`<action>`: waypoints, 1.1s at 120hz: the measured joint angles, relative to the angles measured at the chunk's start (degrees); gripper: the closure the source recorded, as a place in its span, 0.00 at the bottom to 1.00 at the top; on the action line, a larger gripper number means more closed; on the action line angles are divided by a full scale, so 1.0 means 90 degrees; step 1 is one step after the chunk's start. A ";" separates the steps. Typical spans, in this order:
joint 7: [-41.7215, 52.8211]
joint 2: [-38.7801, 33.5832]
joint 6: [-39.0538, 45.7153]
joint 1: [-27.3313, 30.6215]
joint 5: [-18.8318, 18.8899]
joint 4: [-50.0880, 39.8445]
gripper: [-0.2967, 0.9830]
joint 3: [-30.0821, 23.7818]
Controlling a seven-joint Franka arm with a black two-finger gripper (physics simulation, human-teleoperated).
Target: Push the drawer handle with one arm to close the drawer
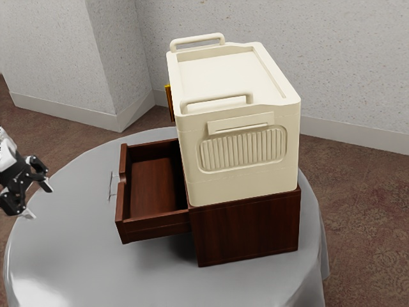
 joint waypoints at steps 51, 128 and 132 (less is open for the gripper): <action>-0.0771 0.0768 0.0958 -0.0152 -0.0653 0.0146 0.47 -0.0617; -0.2202 0.1750 0.1844 -0.0908 -0.1215 0.0514 0.84 -0.0673; -0.2250 0.1781 0.1863 -0.0925 -0.1238 0.0531 0.84 -0.0673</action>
